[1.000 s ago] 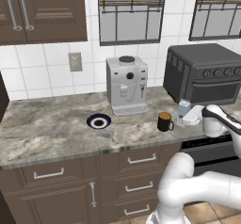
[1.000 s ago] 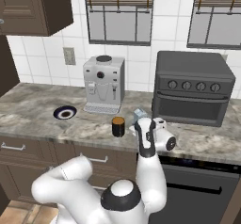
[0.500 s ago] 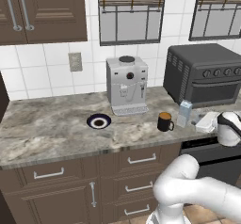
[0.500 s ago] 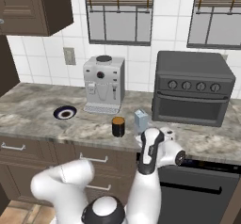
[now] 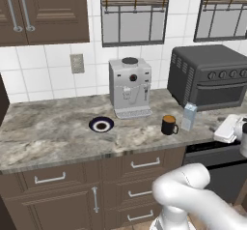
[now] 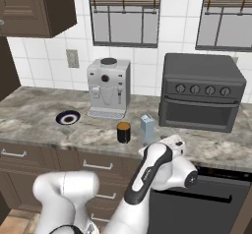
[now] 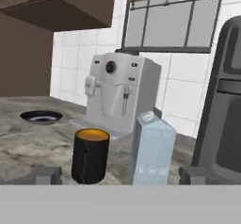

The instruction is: Take a sugar cube from the saucer and place it inside the coffee. Then, grab milk from the fridge and place it next to the coffee on the counter to sweeten the coffee.

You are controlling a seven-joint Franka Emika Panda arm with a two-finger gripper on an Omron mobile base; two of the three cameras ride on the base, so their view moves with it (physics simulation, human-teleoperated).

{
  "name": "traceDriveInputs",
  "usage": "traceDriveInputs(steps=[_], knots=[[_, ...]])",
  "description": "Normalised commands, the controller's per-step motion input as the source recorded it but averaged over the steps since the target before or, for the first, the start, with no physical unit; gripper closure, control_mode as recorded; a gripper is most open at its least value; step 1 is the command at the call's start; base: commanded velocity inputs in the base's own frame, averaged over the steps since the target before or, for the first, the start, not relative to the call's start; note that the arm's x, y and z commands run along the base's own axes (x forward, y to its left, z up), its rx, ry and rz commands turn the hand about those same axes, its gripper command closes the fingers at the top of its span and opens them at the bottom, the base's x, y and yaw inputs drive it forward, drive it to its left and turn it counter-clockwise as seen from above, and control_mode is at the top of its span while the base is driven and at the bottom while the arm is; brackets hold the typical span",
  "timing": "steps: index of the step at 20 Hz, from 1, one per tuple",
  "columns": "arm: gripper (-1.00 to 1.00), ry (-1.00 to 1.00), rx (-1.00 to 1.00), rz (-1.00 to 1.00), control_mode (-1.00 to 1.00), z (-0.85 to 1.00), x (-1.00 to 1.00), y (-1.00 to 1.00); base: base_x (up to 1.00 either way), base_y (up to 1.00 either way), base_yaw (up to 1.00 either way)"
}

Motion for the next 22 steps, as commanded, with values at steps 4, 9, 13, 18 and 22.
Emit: traceDriveInputs(steps=[4,9,13,18,22], knots=[[-1.0,-0.35,-0.48,0.0,-1.0,1.0,-0.37,0.95,0.0,0.0,0.0],[-1.0,-0.36,-0.59,0.0,-1.0,1.0,-0.32,1.0,0.0,0.0,0.0],[-1.0,-0.23,-0.66,0.0,-1.0,1.0,-0.07,1.0,0.0,0.0,0.0],[-1.0,-0.28,-0.3,0.04,-1.0,0.38,-0.33,0.48,0.0,0.0,0.0],[-1.0,0.0,0.0,0.0,-1.0,0.0,0.0,0.0,0.0,0.0,0.0]])
